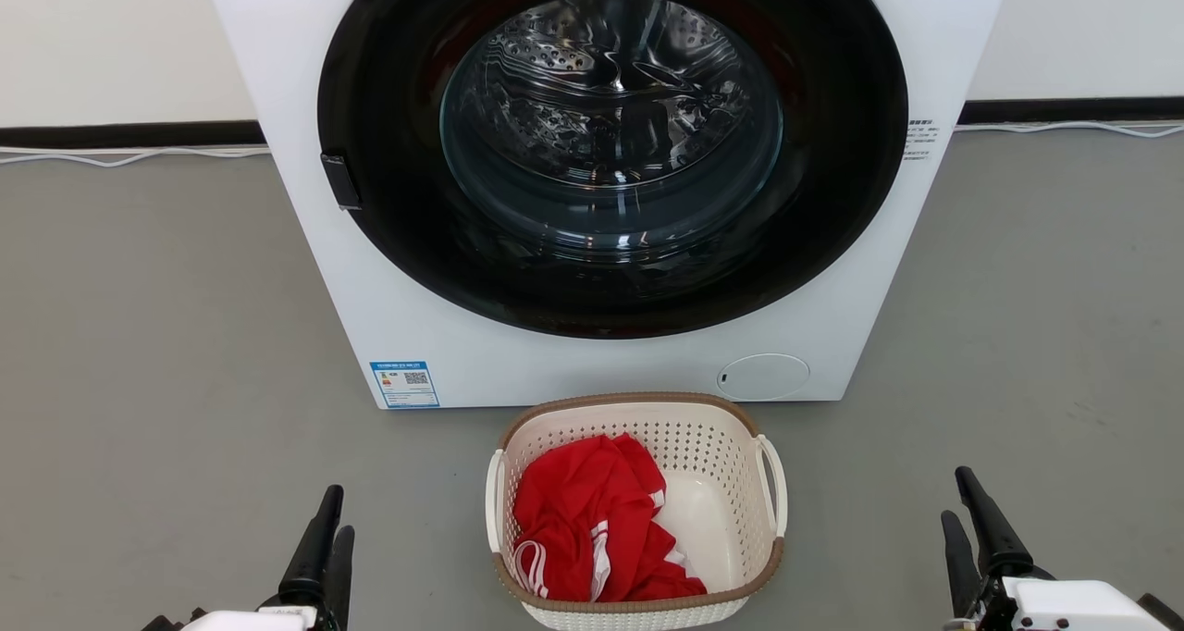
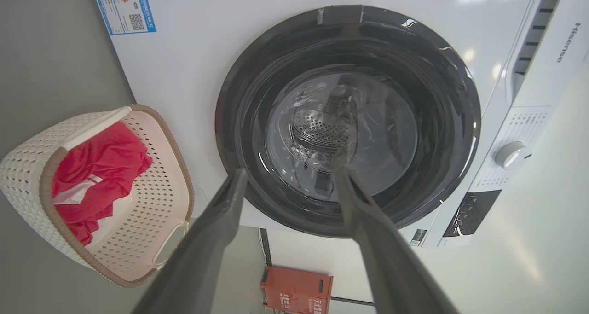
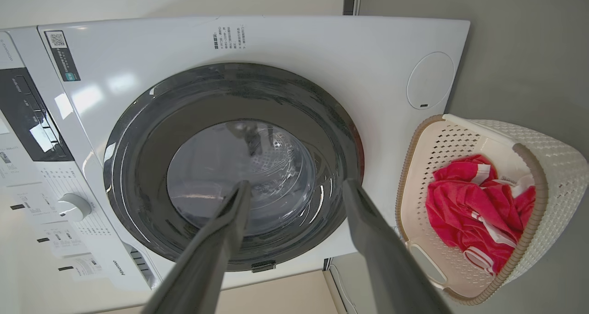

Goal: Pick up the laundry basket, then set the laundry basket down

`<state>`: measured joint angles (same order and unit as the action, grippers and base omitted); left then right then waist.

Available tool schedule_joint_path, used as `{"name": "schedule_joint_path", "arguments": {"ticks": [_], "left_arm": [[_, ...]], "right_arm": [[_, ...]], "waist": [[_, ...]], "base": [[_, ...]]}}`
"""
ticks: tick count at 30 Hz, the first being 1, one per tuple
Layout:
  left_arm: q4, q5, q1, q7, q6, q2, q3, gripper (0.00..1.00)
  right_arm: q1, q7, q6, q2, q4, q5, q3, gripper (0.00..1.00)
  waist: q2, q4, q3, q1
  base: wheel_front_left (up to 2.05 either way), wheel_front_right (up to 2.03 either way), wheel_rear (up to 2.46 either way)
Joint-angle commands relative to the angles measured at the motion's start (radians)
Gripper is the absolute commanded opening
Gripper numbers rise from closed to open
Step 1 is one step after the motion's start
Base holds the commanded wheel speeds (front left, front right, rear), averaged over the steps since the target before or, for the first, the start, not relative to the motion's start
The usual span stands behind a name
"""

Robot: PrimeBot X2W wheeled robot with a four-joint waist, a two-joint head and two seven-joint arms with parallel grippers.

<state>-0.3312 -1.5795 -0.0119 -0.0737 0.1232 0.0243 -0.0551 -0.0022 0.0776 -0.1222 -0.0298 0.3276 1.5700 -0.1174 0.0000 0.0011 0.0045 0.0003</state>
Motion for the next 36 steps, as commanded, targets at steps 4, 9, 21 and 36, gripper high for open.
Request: {"name": "schedule_joint_path", "arguments": {"ticks": [4,9,21,36], "left_arm": [[0.03,0.05,0.031,0.019,0.001,0.006,0.007,1.0],[0.03,0.108,0.033,0.034,0.001,0.007,0.004,1.0],[0.059,0.345,0.033,0.069,-0.042,0.009,0.023,1.0],[0.072,0.513,0.026,0.11,-0.071,0.012,0.045,1.0]], "right_arm": [[-0.028,-0.023,-0.002,-0.011,-0.04,-0.077,0.008,1.0],[-0.03,-0.037,-0.002,-0.013,-0.049,-0.178,0.013,1.0],[-0.03,-0.073,-0.003,-0.013,-0.071,-0.446,0.026,1.0],[-0.028,-0.114,-0.004,-0.013,-0.082,-0.652,0.038,1.0]], "waist": [[0.0,0.001,0.001,-0.0002],[0.0,0.002,0.001,-0.0002],[0.0,0.004,0.001,-0.0003],[0.0,0.01,-0.005,-0.0003]], "base": [[0.0,0.0,0.0],[0.0,0.0,0.0],[0.0,0.0,0.0],[0.0,0.0,0.0]]}}
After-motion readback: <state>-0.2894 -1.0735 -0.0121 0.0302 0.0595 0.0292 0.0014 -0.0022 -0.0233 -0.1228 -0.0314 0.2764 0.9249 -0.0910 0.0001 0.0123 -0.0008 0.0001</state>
